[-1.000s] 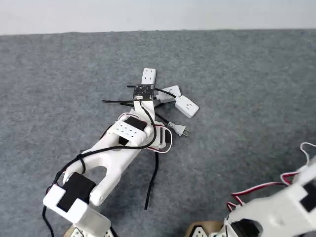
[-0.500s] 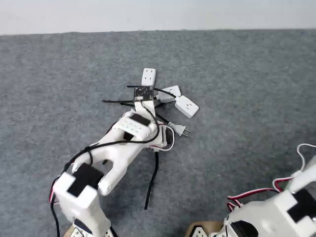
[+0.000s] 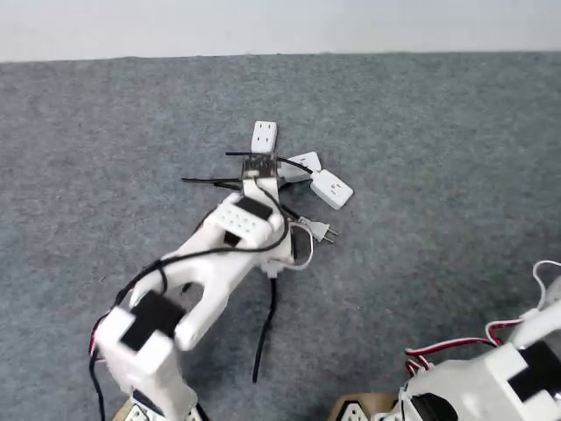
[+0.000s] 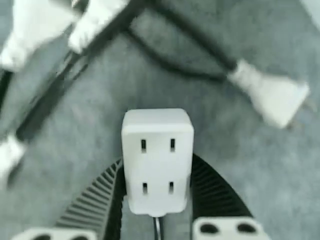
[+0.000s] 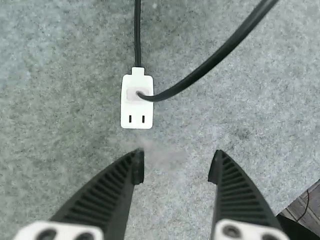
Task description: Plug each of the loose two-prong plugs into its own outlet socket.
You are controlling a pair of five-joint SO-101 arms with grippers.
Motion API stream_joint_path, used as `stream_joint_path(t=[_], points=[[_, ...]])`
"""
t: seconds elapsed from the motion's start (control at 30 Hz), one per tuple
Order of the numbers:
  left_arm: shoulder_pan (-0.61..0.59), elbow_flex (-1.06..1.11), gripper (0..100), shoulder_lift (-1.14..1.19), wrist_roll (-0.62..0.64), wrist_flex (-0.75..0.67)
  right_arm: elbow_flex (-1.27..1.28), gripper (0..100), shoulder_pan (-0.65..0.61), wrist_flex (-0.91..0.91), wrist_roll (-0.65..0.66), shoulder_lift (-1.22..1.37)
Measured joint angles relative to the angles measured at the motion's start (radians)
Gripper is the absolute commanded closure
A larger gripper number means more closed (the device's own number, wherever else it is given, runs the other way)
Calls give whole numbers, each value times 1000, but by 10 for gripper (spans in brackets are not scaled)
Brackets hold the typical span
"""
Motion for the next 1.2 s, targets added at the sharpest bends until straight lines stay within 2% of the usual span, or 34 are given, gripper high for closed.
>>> stream_joint_path(t=[0.17,0.33,0.43,0.5,0.67,0.73,0.8,1.0,1.1,1.2], points=[[57,206,988,-252,35,-17,0,790,-14,12,0,0],[80,460,985,-445,-28,-176,3,790,-55,37,2,0],[81,539,965,-470,-32,-244,41,790,-92,43,5,0],[83,543,878,-470,-17,-253,58,790,-118,58,25,0],[86,545,545,-414,38,-262,86,821,-176,77,38,0],[86,545,492,-413,48,-262,86,876,-198,81,38,0],[91,545,497,-413,48,-262,86,905,-226,86,38,0],[95,597,500,-532,35,-247,86,895,-353,160,38,0],[95,614,500,-666,2,-170,86,898,-431,175,38,-6],[95,646,505,-829,-32,-77,86,956,-526,178,38,-34]])
